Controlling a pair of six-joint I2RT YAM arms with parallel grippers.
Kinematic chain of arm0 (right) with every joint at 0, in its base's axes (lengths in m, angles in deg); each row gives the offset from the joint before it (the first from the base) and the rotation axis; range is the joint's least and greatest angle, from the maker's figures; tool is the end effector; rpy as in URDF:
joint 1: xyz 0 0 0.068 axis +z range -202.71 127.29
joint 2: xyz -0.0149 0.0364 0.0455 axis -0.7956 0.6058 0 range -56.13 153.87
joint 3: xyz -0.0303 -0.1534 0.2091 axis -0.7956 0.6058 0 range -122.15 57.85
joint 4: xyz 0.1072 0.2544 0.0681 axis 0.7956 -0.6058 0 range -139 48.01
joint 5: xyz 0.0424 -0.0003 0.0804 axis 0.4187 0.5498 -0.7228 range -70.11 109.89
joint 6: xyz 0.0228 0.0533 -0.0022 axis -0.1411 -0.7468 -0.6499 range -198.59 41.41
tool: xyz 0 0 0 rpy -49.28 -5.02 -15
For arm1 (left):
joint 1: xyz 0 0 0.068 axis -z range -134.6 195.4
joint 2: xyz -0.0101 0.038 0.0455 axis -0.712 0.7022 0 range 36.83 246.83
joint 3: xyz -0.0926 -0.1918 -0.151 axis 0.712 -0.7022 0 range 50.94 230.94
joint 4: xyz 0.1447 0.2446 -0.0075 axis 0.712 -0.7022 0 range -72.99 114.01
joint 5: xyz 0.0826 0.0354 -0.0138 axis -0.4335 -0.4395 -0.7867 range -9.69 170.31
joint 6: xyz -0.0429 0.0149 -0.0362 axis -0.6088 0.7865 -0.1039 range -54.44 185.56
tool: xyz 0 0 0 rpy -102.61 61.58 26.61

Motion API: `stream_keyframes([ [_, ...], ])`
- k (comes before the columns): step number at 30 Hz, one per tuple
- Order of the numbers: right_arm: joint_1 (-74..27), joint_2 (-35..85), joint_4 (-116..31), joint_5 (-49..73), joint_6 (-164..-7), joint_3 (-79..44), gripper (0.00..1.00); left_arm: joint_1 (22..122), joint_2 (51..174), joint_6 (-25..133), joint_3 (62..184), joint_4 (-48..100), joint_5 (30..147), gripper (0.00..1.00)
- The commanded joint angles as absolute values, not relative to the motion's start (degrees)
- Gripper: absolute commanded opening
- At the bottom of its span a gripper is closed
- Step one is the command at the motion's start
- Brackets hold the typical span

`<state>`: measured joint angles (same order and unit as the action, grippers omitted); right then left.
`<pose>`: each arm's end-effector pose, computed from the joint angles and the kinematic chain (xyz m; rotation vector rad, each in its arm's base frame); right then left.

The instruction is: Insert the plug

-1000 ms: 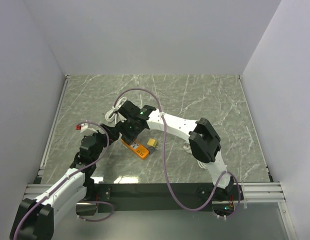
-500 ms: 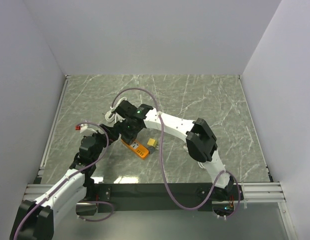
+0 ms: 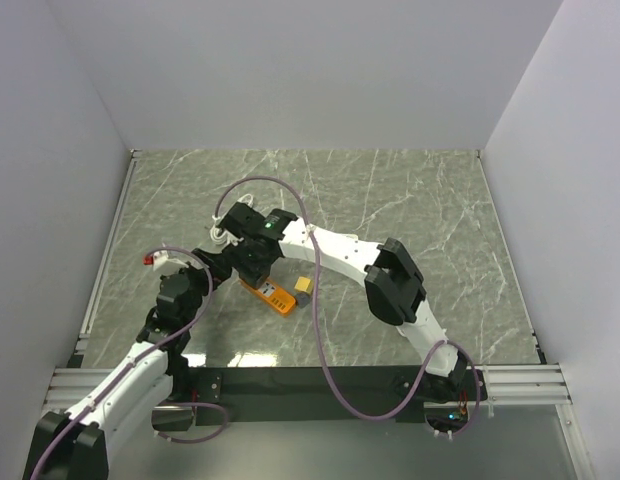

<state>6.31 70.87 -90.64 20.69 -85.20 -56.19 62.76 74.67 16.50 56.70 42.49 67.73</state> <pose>0.2591 0.4304 0.2112 -1.1861 2.4206 0.3539 0.1863 -0.0489 0.1488 -0.6560 1.7266 -0.6235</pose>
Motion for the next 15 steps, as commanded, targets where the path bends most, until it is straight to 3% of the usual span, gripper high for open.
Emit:
stream_keyframes([
  [1,7.75,76.32,-91.13,23.84,-85.44,-57.02,0.0,62.36,73.57,15.55,56.3,43.08,66.77,1.0],
  [15,6.44,76.68,-86.56,22.61,-86.15,-56.59,0.0,62.27,63.99,11.86,55.95,33.24,59.48,0.99],
])
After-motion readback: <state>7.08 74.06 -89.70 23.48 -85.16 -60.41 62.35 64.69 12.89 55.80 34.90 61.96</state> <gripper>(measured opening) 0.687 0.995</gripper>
